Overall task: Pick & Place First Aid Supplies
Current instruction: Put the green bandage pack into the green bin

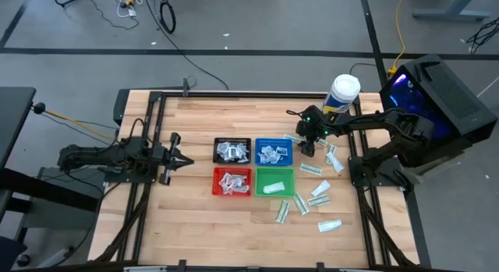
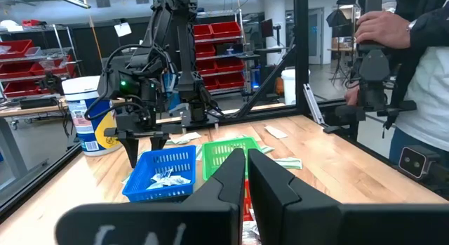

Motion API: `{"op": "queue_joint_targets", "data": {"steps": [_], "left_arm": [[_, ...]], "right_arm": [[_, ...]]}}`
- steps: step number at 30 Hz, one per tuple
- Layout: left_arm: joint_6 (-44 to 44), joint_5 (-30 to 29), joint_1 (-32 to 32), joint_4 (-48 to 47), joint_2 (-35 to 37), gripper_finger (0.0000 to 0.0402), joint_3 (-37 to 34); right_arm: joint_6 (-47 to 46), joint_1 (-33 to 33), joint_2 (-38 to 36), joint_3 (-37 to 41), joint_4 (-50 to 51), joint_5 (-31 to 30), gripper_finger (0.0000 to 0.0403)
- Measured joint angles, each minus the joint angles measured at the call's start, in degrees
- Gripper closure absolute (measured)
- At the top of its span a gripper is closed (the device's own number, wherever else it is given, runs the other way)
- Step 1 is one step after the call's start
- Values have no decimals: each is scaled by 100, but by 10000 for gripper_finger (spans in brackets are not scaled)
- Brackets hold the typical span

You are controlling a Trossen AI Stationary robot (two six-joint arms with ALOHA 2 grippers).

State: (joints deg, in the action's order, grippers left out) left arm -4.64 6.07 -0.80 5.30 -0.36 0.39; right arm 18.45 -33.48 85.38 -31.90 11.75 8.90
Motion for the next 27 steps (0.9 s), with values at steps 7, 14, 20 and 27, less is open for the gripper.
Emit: {"op": "queue_joint_targets", "data": {"steps": [7, 14, 20, 27], "left_arm": [[-2, 0, 0, 0, 0, 376, 1], [0, 0, 0, 0, 0, 376, -1], [0, 0, 0, 0, 0, 376, -1], [0, 0, -1, 0, 0, 376, 1]], "right_arm": [[-160, 0, 9, 5, 13, -30, 239], [-288, 0, 13, 7, 2, -43, 303], [-294, 0, 13, 9, 5, -46, 339], [-294, 0, 13, 11, 11, -39, 359]]}}
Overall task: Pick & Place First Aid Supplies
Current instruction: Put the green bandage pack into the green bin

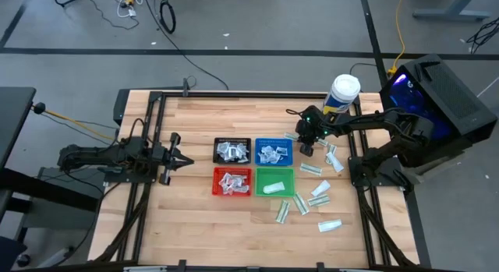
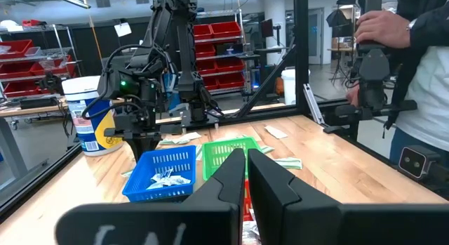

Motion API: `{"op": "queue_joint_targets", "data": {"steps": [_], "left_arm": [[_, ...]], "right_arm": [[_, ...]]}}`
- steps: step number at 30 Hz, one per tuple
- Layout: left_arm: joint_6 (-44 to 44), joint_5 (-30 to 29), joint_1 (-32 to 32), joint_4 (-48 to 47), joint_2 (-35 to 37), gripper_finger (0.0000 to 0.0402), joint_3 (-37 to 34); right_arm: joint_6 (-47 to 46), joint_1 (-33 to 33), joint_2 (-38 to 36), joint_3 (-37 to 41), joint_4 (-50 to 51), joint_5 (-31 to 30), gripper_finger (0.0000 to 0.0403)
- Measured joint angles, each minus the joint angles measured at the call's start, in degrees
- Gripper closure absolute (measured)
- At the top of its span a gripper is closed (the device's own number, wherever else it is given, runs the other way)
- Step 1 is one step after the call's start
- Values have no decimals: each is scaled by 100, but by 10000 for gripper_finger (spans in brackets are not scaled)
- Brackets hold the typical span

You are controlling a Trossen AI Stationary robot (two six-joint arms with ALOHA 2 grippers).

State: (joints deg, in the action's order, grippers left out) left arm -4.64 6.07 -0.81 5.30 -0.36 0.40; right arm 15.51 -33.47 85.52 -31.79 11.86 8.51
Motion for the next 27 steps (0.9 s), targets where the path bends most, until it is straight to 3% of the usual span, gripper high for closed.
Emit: {"op": "queue_joint_targets", "data": {"steps": [27], "left_arm": [[0, 0, -1, 0, 0, 376, 0]], "right_arm": [[22, -9, -930, -560, 567, -682, 362]]}}
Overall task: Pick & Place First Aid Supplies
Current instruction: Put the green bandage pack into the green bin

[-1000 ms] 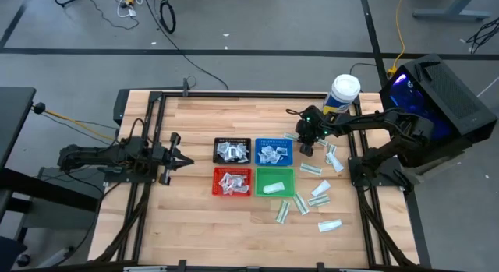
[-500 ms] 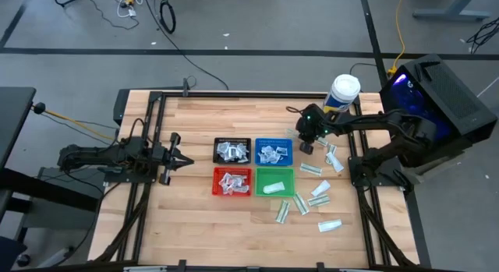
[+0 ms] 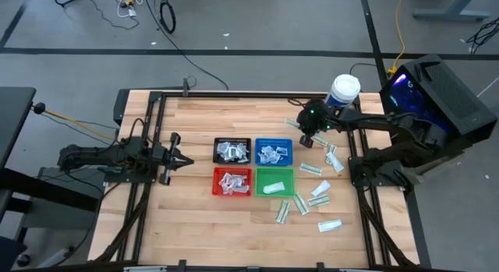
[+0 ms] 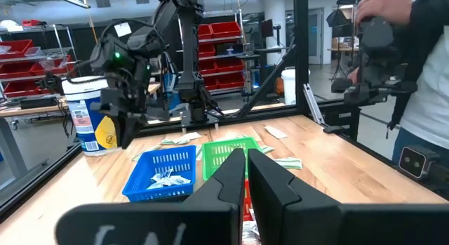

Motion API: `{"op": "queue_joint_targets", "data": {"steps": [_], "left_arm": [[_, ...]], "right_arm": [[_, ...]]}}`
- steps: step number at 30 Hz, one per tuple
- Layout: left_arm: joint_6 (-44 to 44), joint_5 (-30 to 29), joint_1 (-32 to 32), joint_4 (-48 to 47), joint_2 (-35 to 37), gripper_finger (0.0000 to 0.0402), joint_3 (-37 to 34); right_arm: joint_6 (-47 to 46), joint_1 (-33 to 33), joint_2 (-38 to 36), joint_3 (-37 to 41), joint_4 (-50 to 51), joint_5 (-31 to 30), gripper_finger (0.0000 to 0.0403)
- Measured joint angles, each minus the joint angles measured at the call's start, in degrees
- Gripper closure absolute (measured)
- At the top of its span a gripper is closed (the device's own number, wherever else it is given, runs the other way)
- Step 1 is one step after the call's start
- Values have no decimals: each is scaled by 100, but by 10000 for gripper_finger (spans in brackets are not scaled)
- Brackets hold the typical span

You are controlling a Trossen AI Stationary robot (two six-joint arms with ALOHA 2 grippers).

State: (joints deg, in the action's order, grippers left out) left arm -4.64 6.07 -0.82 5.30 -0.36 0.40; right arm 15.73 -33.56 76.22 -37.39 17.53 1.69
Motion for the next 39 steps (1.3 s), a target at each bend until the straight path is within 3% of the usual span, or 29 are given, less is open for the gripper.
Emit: {"op": "queue_joint_targets", "data": {"steps": [10, 16, 30, 39], "left_arm": [[0, 0, 0, 0, 0, 376, 0], [0, 1, 2, 0, 0, 376, -1], [0, 0, 2, 0, 0, 376, 0], [0, 0, 0, 0, 2, 376, -2]], "right_arm": [[-177, 394, -345, -727, 801, 77, 362], [-436, 1028, -349, -984, 921, 435, 362], [-1080, 2756, -349, -1033, 837, 437, 362], [-1042, 3460, -347, -1032, 614, 443, 362]]}}
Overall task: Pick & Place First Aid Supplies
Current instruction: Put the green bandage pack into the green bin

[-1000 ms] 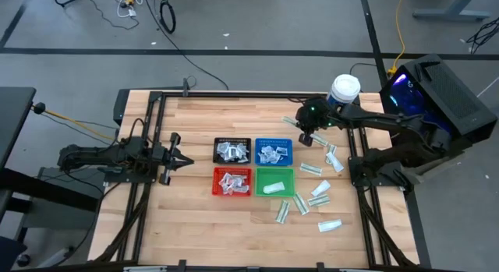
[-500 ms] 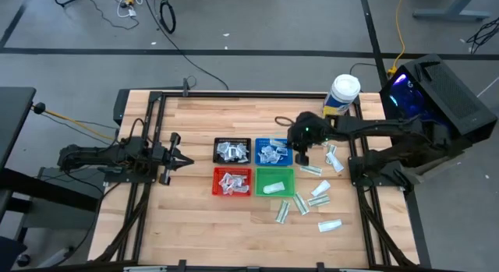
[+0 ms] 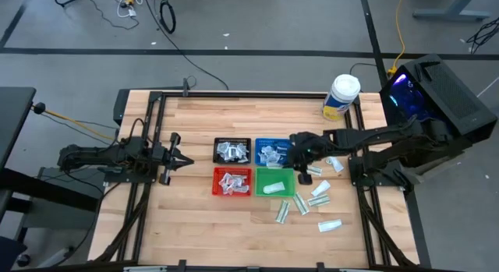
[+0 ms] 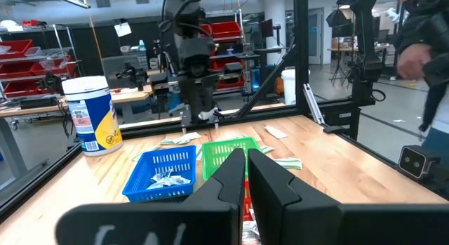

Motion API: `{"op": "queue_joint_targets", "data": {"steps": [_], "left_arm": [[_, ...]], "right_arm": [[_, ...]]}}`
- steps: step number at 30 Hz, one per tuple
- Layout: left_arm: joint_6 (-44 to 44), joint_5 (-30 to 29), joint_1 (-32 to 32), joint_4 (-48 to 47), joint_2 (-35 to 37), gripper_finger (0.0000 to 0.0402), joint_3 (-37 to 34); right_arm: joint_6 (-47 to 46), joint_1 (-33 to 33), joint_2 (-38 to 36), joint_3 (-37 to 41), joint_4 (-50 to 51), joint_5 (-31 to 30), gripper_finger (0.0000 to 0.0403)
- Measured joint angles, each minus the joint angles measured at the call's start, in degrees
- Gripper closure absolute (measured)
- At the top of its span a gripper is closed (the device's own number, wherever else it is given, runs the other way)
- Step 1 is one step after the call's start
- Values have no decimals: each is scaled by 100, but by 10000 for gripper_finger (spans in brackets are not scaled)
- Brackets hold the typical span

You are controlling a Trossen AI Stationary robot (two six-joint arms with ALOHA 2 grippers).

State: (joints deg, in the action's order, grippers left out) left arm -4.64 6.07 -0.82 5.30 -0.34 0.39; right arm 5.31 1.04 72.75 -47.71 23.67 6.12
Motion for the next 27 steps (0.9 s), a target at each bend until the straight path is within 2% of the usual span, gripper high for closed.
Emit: {"op": "queue_joint_targets", "data": {"steps": [12, 27], "left_arm": [[0, 0, 2, 0, -2, 376, 2], [0, 0, 0, -4, -2, 376, 0]], "right_arm": [[268, 499, 46, -2, -269, 92, 362], [268, 610, 800, 149, -522, 76, 362]]}}
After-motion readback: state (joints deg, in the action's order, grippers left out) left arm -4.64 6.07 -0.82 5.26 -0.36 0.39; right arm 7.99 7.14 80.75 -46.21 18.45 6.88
